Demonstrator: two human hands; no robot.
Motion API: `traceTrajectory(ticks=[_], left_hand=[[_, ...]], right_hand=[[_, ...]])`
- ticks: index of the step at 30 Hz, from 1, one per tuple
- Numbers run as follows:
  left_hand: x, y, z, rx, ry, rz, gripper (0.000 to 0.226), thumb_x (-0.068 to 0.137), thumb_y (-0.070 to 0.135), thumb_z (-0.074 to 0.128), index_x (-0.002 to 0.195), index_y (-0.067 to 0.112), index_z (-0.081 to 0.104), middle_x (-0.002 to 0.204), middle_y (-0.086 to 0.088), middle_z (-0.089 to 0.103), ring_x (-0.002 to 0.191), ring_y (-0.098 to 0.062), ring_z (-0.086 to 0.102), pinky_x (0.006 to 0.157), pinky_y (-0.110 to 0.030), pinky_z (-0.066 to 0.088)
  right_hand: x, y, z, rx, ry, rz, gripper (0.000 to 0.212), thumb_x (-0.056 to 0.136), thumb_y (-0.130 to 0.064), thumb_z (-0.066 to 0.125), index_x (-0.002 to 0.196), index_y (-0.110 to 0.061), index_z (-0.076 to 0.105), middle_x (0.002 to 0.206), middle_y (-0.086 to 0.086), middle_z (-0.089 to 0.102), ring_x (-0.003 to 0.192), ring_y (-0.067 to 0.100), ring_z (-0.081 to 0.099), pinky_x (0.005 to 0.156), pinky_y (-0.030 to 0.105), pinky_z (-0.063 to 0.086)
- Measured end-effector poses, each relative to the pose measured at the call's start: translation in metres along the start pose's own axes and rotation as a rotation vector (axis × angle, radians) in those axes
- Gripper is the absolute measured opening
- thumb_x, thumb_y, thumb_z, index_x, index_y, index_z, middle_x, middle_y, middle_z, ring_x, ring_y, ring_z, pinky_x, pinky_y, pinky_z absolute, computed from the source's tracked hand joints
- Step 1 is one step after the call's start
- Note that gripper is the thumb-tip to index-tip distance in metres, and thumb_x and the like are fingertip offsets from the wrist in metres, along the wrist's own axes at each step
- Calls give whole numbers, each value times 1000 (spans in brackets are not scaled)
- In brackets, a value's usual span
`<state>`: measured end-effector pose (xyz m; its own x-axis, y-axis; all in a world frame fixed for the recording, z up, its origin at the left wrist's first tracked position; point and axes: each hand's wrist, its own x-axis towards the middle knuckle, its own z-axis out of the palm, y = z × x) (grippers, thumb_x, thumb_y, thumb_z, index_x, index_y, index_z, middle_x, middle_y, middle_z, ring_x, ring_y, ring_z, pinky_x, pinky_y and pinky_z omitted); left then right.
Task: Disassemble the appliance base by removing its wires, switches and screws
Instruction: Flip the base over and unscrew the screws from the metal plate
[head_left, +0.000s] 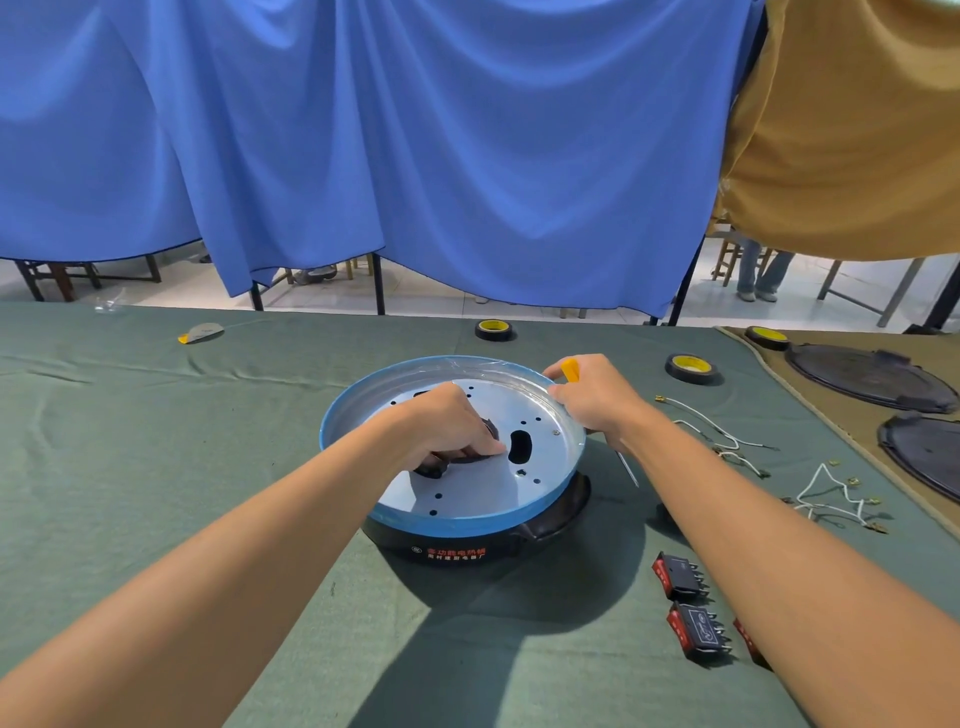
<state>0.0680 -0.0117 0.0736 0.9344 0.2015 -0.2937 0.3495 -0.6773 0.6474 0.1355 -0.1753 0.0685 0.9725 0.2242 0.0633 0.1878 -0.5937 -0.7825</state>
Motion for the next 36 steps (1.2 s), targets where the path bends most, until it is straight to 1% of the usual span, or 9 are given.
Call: traceTrajectory(ticks=[6, 10, 14, 18, 23, 27, 32, 34, 36], left_hand=[[-2, 3, 7, 185, 198, 215, 37, 78, 33, 78, 105, 8, 69, 92, -4, 68, 77, -18, 61, 66, -28, 52], [-5, -3, 13, 221, 261, 324, 22, 83, 29, 75, 97, 13, 76, 93, -5, 72, 80, -19, 63, 72, -32, 58], [-9, -10, 14, 209, 254, 388, 19, 86, 23, 71, 101, 13, 76, 101, -4, 73, 86, -18, 63, 76, -28, 55], [-12, -10, 16, 253, 247, 423, 20, 90, 20, 67, 106, 13, 75, 105, -4, 73, 88, -19, 64, 76, -26, 54], [-14, -10, 19, 269, 231, 434, 22, 92, 19, 63, 110, 13, 73, 106, -5, 72, 90, -20, 64, 75, -25, 55], [-16, -10, 19, 304, 164, 450, 23, 93, 25, 60, 106, 12, 75, 100, -5, 74, 85, -18, 63, 76, -31, 56], [-14, -7, 14, 390, 120, 491, 27, 95, 28, 58, 108, 11, 74, 129, 0, 55, 123, -19, 41, 95, -32, 39], [-13, -6, 11, 361, 76, 479, 26, 95, 27, 57, 105, 10, 75, 135, -1, 55, 119, -21, 49, 84, -23, 40], [-12, -5, 10, 335, 41, 459, 25, 95, 25, 57, 104, 10, 75, 124, -3, 65, 98, -20, 60, 64, -16, 41]], right_hand=[[3, -5, -1, -33, 9, -23, 12, 95, -10, 58, 101, -14, 68, 99, 6, 67, 95, 24, 63, 73, 36, 54], [5, -10, -12, -60, 110, -18, 27, 95, -26, 58, 96, -1, 67, 75, 6, 54, 71, 18, 49, 65, 33, 42], [1, -31, -36, 112, 189, -111, 8, 94, -18, 49, 86, -15, 46, 86, 8, 51, 73, 21, 41, 65, 35, 34], [-8, -48, -42, 242, 173, -219, 10, 100, -13, 43, 92, -15, 49, 93, 9, 65, 67, 13, 52, 62, 29, 42], [-14, -51, -26, 485, 282, -303, 14, 103, -14, 43, 90, -17, 45, 82, 7, 64, 59, 13, 62, 61, 27, 53], [-13, -38, -12, 486, 378, -317, 8, 103, -14, 44, 95, -16, 44, 79, 4, 62, 58, 6, 64, 61, 21, 55], [-9, -24, -4, 452, 412, -309, 5, 103, -16, 44, 98, -15, 44, 81, 2, 62, 58, 3, 63, 60, 16, 54], [-8, -22, -2, 438, 414, -299, 5, 103, -17, 44, 98, -15, 44, 81, 2, 62, 59, 3, 64, 61, 17, 55], [-7, -21, 0, 429, 406, -297, 5, 103, -16, 44, 99, -14, 44, 80, 1, 62, 59, 3, 63, 62, 18, 55]])
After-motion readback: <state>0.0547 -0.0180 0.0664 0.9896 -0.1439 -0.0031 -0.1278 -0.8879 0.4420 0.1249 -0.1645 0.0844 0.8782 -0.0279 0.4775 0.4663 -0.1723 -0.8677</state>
